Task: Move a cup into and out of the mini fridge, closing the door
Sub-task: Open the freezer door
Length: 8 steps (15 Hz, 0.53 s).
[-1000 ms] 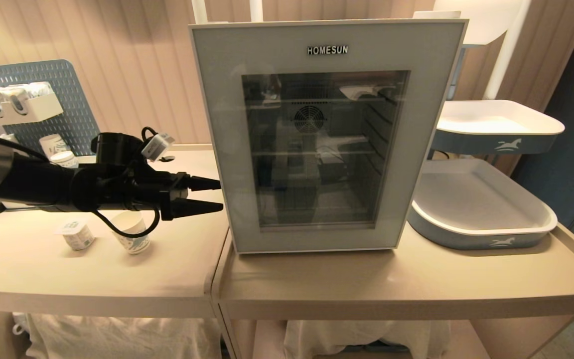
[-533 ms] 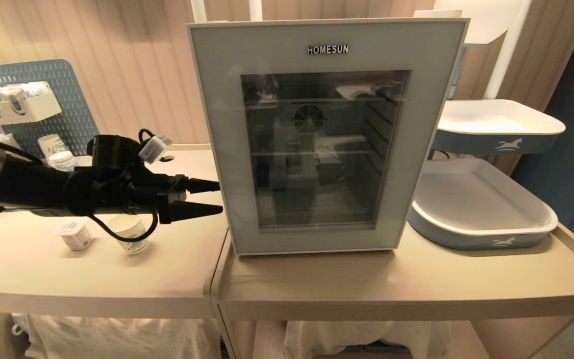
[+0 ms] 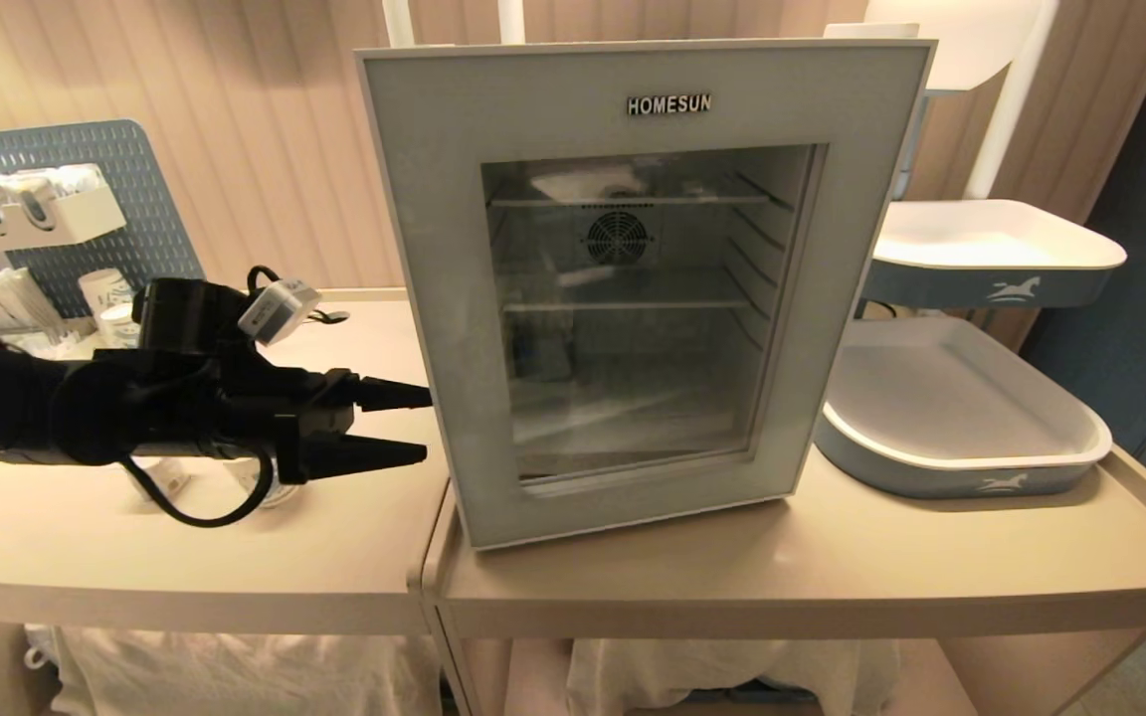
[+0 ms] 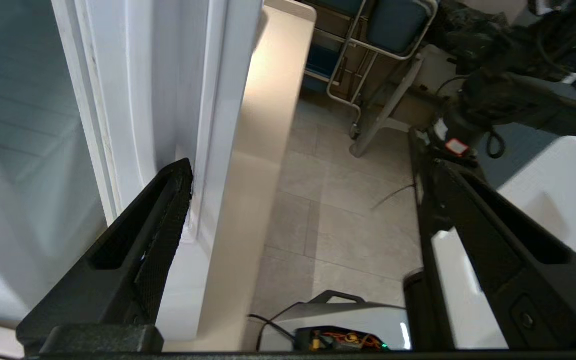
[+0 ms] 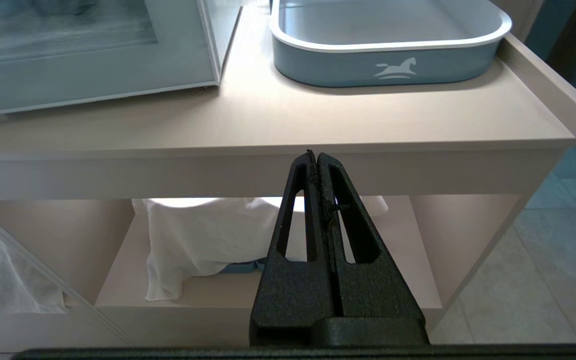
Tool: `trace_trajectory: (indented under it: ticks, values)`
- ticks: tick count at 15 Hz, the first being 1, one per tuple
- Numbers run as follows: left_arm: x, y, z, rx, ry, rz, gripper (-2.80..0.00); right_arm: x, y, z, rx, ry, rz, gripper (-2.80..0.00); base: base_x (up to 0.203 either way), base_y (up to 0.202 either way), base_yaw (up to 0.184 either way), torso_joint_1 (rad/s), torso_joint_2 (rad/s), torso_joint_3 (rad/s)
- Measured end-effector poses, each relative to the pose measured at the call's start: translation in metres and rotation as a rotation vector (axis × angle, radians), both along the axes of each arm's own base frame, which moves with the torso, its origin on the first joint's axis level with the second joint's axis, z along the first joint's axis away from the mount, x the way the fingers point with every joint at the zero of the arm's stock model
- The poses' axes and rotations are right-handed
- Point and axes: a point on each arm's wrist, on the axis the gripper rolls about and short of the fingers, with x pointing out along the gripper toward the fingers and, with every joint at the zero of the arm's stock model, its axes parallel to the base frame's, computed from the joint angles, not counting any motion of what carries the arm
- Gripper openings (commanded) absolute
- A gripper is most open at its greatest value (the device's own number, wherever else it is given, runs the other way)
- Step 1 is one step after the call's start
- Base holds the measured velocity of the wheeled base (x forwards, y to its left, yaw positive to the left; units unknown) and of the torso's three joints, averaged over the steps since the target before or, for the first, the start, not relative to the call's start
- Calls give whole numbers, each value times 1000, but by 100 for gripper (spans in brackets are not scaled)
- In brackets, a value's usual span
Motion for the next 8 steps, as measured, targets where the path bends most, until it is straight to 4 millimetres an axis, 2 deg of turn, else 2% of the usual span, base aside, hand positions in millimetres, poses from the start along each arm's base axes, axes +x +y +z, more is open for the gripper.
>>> trace_trajectory:
  ticks: [4, 8]
  values:
    - [-56, -5, 15, -17, -16, -50, 0, 0, 0, 0, 0, 1, -1, -280, 0, 0, 0, 0, 0, 0]
    - [-141, -35, 37, -33, -81, -236, 0, 0, 0, 0, 0, 1, 0, -280, 0, 0, 0, 0, 0, 0]
